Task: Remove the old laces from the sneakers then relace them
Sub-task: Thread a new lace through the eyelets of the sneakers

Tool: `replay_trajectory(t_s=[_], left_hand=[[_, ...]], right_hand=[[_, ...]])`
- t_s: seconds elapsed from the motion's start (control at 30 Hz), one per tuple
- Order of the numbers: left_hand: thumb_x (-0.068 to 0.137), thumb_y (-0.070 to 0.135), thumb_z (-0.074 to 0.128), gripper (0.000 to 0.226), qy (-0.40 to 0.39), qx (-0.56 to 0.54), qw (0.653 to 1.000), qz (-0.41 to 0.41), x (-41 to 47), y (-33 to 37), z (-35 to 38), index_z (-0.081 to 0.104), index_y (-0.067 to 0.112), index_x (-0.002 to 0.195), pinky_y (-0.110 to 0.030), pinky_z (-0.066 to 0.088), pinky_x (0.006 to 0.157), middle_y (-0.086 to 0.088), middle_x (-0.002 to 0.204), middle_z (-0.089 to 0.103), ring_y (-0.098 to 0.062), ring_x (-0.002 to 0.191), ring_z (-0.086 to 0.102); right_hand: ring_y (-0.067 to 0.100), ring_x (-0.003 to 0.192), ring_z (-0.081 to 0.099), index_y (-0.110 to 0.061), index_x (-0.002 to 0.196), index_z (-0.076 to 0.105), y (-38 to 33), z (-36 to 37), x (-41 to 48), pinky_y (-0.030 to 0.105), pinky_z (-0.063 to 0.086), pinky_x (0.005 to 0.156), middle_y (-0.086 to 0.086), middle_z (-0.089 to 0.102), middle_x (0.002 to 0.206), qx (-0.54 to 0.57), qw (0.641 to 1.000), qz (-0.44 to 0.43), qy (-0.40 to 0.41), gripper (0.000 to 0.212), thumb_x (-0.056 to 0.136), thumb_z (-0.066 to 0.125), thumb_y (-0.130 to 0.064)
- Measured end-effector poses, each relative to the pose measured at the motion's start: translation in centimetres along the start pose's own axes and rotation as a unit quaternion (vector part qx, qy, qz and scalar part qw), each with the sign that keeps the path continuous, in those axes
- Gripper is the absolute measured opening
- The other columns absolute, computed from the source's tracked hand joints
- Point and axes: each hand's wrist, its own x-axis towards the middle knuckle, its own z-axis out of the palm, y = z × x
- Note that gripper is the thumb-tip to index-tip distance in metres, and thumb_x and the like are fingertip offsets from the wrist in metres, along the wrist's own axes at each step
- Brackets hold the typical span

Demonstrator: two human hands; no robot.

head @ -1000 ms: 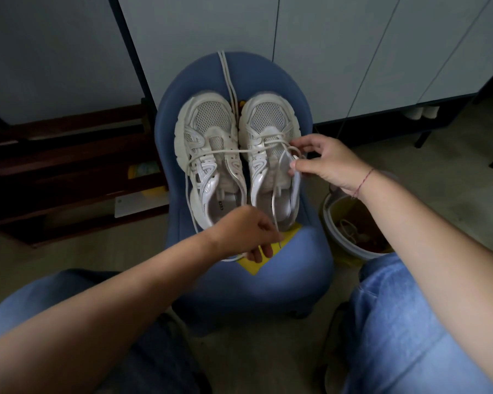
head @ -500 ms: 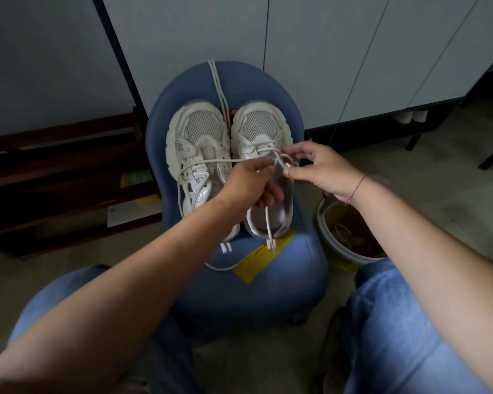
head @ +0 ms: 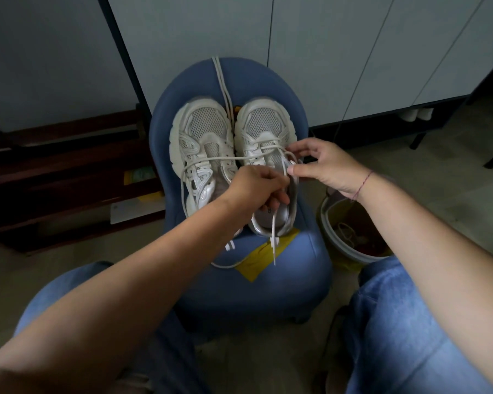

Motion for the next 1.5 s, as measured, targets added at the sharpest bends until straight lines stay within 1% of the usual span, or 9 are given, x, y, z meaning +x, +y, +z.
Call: replay_trajectory(t_s=[0.23,0.4,0.53,0.6,0.73,0.93,1.07,1.2,1.5], left_hand=[[0.089,0.012,0.07,0.013,-0.157,0.123,0.98,-0.029,-4.0,-2.5,-0.5,0.071,0.012,0.076,-0.015,0.039,0.045,0.002,0.058,0.061,-0.004,0.044,0.047],[0.086,0.019,0.074,0.006,-0.278,0.175,0.942,-0.07,-5.2,-4.0,-1.1,0.075,0.012,0.087,-0.017,0.051,0.071,0.0,0.081,0.072,-0.005,0.074,0.064],[0.095,0.013,0.061,0.011,-0.357,0.062,0.92,-0.153,-6.1,-4.7,-0.2,0.068,0.005,0.093,-0.02,0.058,0.075,-0.007,0.091,0.072,-0.011,0.077,0.071],[0.095,0.011,0.061,0.013,-0.331,0.053,0.928,-0.16,-5.8,-5.2,0.1,0.067,0.001,0.098,-0.02,0.058,0.073,-0.01,0.093,0.072,-0.011,0.076,0.071],[0.092,0.018,0.067,0.022,-0.214,0.172,0.96,-0.061,-4.9,-5.7,0.4,0.071,-0.002,0.102,-0.017,0.054,0.068,-0.017,0.092,0.073,-0.016,0.072,0.068],[0.1,0.019,0.054,0.027,0.013,0.076,0.997,0.001,-3.0,-3.1,0.4,0.065,-0.005,0.097,-0.021,0.05,0.05,-0.012,0.07,0.068,-0.015,0.05,0.06],[0.102,0.024,0.048,0.021,0.006,0.073,0.997,-0.016,-2.7,-2.9,2.8,0.051,0.007,0.09,-0.018,0.04,0.041,-0.013,0.069,0.068,-0.017,0.042,0.054],[0.105,0.026,0.043,0.025,0.057,-0.032,0.996,-0.056,-1.7,-2.8,3.6,0.055,0.005,0.097,-0.019,0.039,0.039,-0.009,0.062,0.061,-0.017,0.041,0.052],[0.103,0.033,0.048,0.032,0.048,-0.176,0.979,-0.094,-1.6,-2.0,3.3,0.056,0.011,0.082,-0.023,0.034,0.045,-0.002,0.057,0.051,-0.011,0.039,0.041]], right_hand=[[0.003,0.095,0.058,-0.018,0.112,0.06,-0.7,0.1,-0.3,0.013,0.051,0.07,0.013,0.062,0.118,0.016,1.0,0.008,-0.003,0.039,0.078,0.073,-0.004],[0.008,0.098,0.061,-0.018,0.115,0.059,-0.7,0.1,-0.5,0.021,0.053,0.077,0.011,0.063,0.115,0.015,1.0,0.011,-0.01,0.04,0.079,0.073,-0.006],[0.01,0.097,0.061,-0.018,0.113,0.06,-0.8,0.1,-0.6,0.028,0.055,0.083,0.01,0.064,0.112,0.015,1.0,0.01,-0.009,0.038,0.079,0.072,-0.005],[0.011,0.099,0.061,-0.016,0.114,0.06,-0.8,0.2,-0.6,0.03,0.055,0.085,0.011,0.064,0.113,0.016,1.0,0.011,-0.008,0.039,0.079,0.072,-0.005],[0.009,0.096,0.061,-0.017,0.114,0.059,-0.7,0.2,-0.7,0.035,0.055,0.088,0.01,0.063,0.112,0.026,1.0,0.008,-0.009,0.039,0.079,0.072,-0.003],[0.015,0.1,0.062,-0.023,0.107,0.061,-0.4,0.2,-0.4,0.045,0.054,0.09,0.003,0.063,0.104,0.034,0.999,0.011,-0.015,0.036,0.079,0.073,-0.005],[0.013,0.098,0.062,-0.026,0.103,0.062,-0.4,0.2,-0.5,0.049,0.054,0.089,0.001,0.064,0.101,0.048,0.999,0.007,-0.017,0.035,0.079,0.073,-0.003],[0.017,0.101,0.063,-0.025,0.105,0.062,-0.4,0.2,-0.6,0.048,0.054,0.09,0.001,0.064,0.102,0.045,0.999,0.008,-0.015,0.035,0.079,0.073,-0.005],[0.004,0.095,0.061,-0.023,0.11,0.061,-0.6,0.2,-0.6,0.018,0.051,0.078,0.001,0.064,0.107,0.018,1.0,0.0,-0.013,0.035,0.08,0.072,-0.009]])
